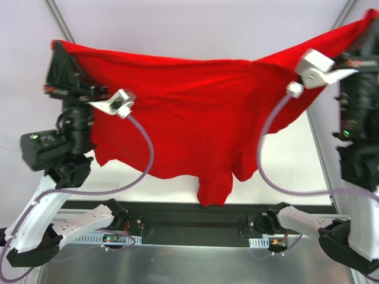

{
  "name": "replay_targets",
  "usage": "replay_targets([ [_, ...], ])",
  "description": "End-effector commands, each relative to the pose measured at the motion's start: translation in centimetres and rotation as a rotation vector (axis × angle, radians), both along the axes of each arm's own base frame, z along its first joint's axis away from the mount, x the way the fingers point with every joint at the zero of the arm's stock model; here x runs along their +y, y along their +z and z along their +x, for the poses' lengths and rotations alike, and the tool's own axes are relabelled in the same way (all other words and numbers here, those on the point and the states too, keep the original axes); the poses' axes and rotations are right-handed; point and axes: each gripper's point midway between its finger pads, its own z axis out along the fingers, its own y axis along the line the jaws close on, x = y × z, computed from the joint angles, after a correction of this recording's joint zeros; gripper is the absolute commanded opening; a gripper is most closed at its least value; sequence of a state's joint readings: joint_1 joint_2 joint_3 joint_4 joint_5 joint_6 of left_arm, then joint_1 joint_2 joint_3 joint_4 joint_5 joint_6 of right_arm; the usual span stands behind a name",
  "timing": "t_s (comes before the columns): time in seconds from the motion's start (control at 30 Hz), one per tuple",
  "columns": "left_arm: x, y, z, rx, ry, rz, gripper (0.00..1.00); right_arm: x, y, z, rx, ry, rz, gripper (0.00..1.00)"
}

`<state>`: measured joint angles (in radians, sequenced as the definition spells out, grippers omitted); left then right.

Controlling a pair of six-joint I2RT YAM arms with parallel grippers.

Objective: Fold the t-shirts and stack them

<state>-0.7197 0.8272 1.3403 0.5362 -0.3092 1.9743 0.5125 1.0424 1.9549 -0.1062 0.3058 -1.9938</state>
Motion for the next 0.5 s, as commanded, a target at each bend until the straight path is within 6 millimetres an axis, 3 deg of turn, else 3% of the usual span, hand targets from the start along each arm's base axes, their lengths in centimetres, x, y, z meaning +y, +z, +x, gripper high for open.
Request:
replay_targets([
  [0.0,-3.0,-5.8,7.7,0.179,0.042,0.07,0.0,2.1,-2.8,7.6,0.114,-0.33,-0.375,0.01],
  [0.03,-3.7,-7.6,9.3,0.198,0.045,0.097,0.0,3.6,-5.5,10.6,0.14,-0.301,-0.413,0.01],
  [0.07,-3.9,-9.2,10.7,0.214,0.052,0.111,0.0,3.7,-7.1,12.1,0.16,-0.286,-0.41,0.01],
  [0.1,-3.9,-12.9,14.2,0.307,0.057,0.12,0.0,3.3,-9.3,14.6,0.202,-0.298,-0.422,0.01],
  [0.13,-3.6,-14.3,15.6,0.342,0.063,0.118,0.0,3.6,-10.4,16.1,0.211,-0.275,-0.415,0.01],
  [0.17,-4.0,-16.7,18.3,0.398,0.066,0.142,0.0,3.3,-12.1,17.9,0.256,-0.256,-0.384,0.01],
  [0.2,-4.1,-16.7,19.7,0.381,0.054,0.145,0.0,2.5,-14.6,21.6,0.33,-0.277,-0.388,0.01],
  [0.23,-3.0,-16.9,21.5,0.396,0.092,0.136,0.0,2.5,-15.2,23.2,0.343,-0.269,-0.385,0.01],
  [0.27,-3.6,-19.3,25.5,0.47,0.095,0.138,0.0,1.9,-13.7,24.3,0.32,-0.285,-0.364,0.01],
  [0.3,-3.1,-15.0,26.4,0.401,0.11,0.094,0.0,1.2,-13.6,25.8,0.327,-0.305,-0.359,0.01],
  [0.33,-2.6,-14.4,28.5,0.408,0.14,0.09,0.0,1.7,-16.0,30.6,0.386,-0.305,-0.378,0.01],
  [0.37,-3.6,-16.8,33.1,0.452,0.156,0.13,0.0,1.2,-11.1,30.0,0.289,-0.325,-0.343,0.01],
  [0.4,-3.3,-10.9,33.1,0.331,0.167,0.098,0.0,0.9,-10.1,31.0,0.304,-0.332,-0.345,0.01],
  [0.43,-3.4,-10.6,35.1,0.346,0.181,0.11,0.0,1.6,-13.7,36.5,0.374,-0.323,-0.38,0.01],
  [0.47,-3.9,-13.3,39.6,0.398,0.198,0.136,0.0,1.3,-12.6,37.2,0.343,-0.332,-0.388,0.01],
])
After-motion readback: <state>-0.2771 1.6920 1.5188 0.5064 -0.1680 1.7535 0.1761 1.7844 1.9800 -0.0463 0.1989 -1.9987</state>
